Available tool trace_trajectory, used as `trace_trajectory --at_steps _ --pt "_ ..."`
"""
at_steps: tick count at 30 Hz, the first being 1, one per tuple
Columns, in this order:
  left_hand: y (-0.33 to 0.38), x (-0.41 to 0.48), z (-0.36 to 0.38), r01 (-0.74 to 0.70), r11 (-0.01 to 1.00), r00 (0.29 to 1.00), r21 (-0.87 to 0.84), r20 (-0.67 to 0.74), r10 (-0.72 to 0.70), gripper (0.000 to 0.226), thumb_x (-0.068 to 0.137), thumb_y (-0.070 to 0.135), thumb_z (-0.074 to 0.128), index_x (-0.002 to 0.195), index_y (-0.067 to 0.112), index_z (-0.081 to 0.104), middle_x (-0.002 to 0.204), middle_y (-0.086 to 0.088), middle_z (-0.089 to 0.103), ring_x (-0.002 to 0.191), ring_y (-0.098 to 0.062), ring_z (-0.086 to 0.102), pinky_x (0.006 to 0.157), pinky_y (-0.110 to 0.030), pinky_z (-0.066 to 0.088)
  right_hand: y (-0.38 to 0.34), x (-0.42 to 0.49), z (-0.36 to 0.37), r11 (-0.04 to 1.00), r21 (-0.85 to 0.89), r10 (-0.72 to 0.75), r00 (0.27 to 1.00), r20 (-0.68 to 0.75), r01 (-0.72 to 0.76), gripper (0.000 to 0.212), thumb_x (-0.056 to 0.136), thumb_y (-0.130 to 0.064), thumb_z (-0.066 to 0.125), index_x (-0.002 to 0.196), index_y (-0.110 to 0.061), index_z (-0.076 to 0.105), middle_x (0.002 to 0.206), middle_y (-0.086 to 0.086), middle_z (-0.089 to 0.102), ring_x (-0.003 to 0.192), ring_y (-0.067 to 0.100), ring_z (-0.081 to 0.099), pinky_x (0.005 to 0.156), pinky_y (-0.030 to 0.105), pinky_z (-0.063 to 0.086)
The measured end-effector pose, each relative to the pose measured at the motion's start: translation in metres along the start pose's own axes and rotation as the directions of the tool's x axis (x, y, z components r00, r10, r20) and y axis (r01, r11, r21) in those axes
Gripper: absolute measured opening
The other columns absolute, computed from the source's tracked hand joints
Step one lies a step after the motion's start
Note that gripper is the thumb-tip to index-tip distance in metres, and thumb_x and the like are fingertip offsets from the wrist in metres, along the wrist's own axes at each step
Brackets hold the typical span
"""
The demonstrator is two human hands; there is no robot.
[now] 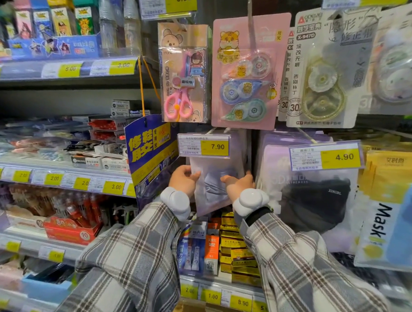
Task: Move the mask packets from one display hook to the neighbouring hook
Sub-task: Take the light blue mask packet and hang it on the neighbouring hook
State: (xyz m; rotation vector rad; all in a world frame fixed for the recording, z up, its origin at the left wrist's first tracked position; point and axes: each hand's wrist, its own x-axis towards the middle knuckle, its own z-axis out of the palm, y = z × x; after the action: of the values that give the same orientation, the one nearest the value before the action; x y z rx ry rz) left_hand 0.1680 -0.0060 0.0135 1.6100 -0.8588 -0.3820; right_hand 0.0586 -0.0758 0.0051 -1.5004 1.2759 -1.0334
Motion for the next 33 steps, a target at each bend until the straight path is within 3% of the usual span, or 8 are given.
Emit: trace_trajectory --at_steps 2,6,9,15,23,26,31,33 --pt "0.0 -0.001 0.0 -0.022 0.999 1.0 0.023 -0.009 0.022 0.025 0.092 0.014 0.052 0.111 -0.001 0.059 0.097 -0.01 0.06 0.087 -0.019 0.053 0.081 -0.032 0.042 0.0 -0.002 -0.002 1.0 0.02 -0.006 1.0 -0.007 0.006 0.08 0.082 -0.021 0.062 0.147 -0.006 0.018 0.152 0.018 0.029 0.139 0.035 0.03 0.113 0.039 0.026" --pt "0.001 0.0 -0.005 -0.027 1.0 0.999 0.009 -0.025 0.027 0.021 0.094 0.014 0.048 0.107 0.001 0.06 0.091 -0.015 0.059 0.082 -0.022 0.051 0.084 -0.043 0.048 0.001 -0.007 -0.003 0.999 0.052 -0.005 1.0 0.002 0.005 0.081 0.082 -0.021 0.062 0.148 -0.007 0.017 0.153 0.016 0.028 0.14 0.035 0.029 0.114 0.04 0.025" --pt "0.006 -0.002 -0.011 -0.033 0.999 0.997 0.016 -0.068 0.034 0.023 0.094 0.014 0.046 0.108 0.002 0.06 0.104 -0.023 0.064 0.085 -0.027 0.057 0.088 -0.045 0.049 -0.001 -0.013 -0.004 0.996 0.086 -0.004 1.0 0.002 0.004 0.081 0.082 -0.02 0.063 0.148 -0.007 0.016 0.154 0.016 0.028 0.141 0.034 0.028 0.115 0.04 0.024" --pt "0.017 -0.009 -0.023 -0.047 0.994 0.993 0.101 -0.108 0.058 0.027 0.092 0.011 0.043 0.109 0.001 0.062 0.106 -0.013 0.065 0.086 -0.021 0.053 0.075 -0.027 0.038 -0.009 -0.024 -0.007 0.996 0.092 -0.01 1.0 0.012 0.009 0.087 0.08 -0.031 0.066 0.148 -0.007 0.017 0.155 0.014 0.027 0.141 0.033 0.027 0.115 0.038 0.023" --pt "0.021 -0.022 -0.035 -0.067 0.995 0.99 0.073 -0.115 0.075 0.025 0.09 0.012 0.043 0.096 0.002 0.065 0.093 -0.014 0.065 0.079 -0.022 0.052 0.072 -0.029 0.039 -0.01 -0.045 -0.012 0.996 0.083 -0.026 0.999 -0.022 0.028 0.082 0.077 -0.025 0.069 0.145 -0.008 0.027 0.148 0.018 0.037 0.135 0.037 0.036 0.11 0.037 0.031" --pt "0.021 -0.029 -0.04 -0.089 0.99 0.989 0.108 -0.11 0.101 0.025 0.089 0.008 0.039 0.066 0.008 0.048 0.07 -0.014 0.042 0.07 -0.021 0.035 0.065 -0.032 0.028 -0.006 -0.052 -0.019 0.994 0.098 -0.046 0.999 -0.015 0.047 0.07 0.076 -0.015 0.067 0.139 -0.006 0.038 0.14 0.018 0.047 0.127 0.037 0.045 0.106 0.038 0.038" --pt "0.021 -0.042 -0.048 -0.067 0.992 0.985 0.104 -0.152 0.082 0.023 0.087 0.006 0.037 0.064 0.009 0.041 0.071 -0.013 0.038 0.072 -0.019 0.032 0.063 -0.029 0.026 -0.007 -0.067 -0.031 0.987 0.142 -0.08 0.997 0.02 0.077 0.047 0.074 -0.006 0.068 0.119 -0.001 0.057 0.113 0.005 0.064 0.103 0.025 0.061 0.089 0.036 0.048" --pt "0.021 -0.046 -0.051 -0.045 0.993 0.985 0.107 -0.159 0.062 0.027 0.088 0.006 0.037 0.061 0.012 0.037 0.07 -0.011 0.038 0.073 -0.019 0.032 0.058 -0.03 0.024 -0.005 -0.069 -0.031 0.987 0.146 -0.077 0.995 0.059 0.068 0.046 0.069 -0.01 0.071 0.113 -0.006 0.062 0.109 0.009 0.07 0.096 0.028 0.065 0.086 0.039 0.054"
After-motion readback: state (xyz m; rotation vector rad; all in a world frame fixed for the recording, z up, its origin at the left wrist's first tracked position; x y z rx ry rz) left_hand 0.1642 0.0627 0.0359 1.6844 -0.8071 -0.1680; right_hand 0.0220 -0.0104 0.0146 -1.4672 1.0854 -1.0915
